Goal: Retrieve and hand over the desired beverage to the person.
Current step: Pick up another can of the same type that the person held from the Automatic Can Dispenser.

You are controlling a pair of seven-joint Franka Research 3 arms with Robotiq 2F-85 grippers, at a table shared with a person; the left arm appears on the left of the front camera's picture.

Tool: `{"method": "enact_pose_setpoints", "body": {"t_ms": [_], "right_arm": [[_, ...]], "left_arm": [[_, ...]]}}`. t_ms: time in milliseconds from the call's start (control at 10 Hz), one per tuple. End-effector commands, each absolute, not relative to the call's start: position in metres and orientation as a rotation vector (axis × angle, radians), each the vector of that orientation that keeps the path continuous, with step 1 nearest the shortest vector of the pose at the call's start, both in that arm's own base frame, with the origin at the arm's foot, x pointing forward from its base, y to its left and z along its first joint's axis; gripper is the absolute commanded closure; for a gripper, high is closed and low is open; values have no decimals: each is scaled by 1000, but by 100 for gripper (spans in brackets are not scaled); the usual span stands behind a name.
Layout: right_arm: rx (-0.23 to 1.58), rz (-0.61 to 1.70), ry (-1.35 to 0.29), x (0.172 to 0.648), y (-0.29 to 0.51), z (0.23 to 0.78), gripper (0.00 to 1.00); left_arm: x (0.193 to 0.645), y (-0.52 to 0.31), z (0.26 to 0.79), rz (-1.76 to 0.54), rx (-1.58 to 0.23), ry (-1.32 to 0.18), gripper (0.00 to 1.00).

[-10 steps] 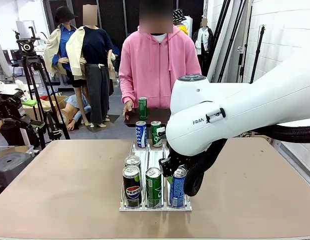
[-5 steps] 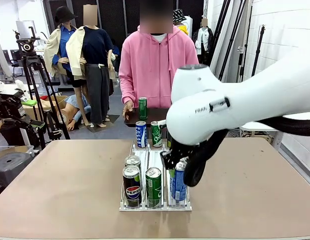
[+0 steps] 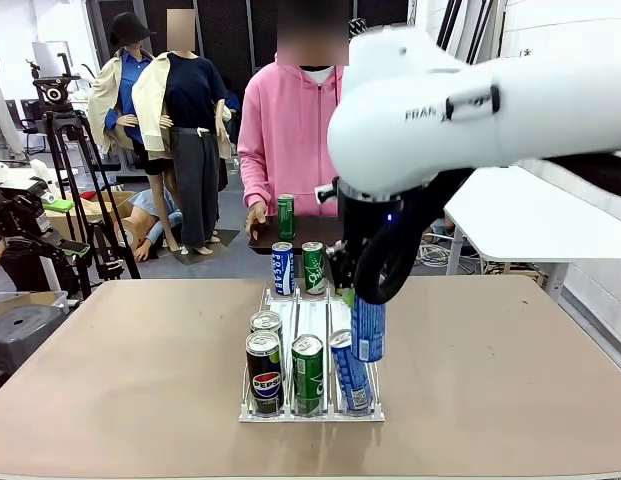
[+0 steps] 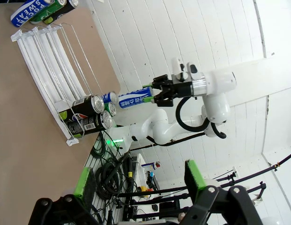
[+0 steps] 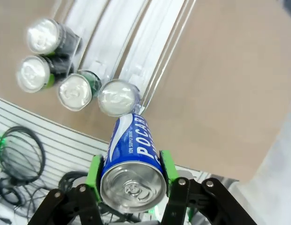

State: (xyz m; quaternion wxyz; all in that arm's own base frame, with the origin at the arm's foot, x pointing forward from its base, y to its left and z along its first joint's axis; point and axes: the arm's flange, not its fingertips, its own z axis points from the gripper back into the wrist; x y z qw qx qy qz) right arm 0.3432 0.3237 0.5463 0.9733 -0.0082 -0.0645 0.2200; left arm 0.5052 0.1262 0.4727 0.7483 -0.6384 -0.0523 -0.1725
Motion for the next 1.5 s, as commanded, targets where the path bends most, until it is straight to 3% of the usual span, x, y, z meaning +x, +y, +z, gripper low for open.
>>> {"method": "enact_pose_setpoints", "body": {"t_ms": [0,600,1000,1400], "right_arm": [[-17,488,-170,340,320,577,100],[-1,501,-209,352,233,630,100],[3,481,-249,353,153,641,100],[-1,484,-179,384,84,637,100]], "left_arm": [[503,126,473,-369,-1391,-120,0],[503,126,473,-369,-1391,-120,0],[503,126,473,-369,-1391,-120,0],[503,126,473,-369,-1391,-120,0]]}}
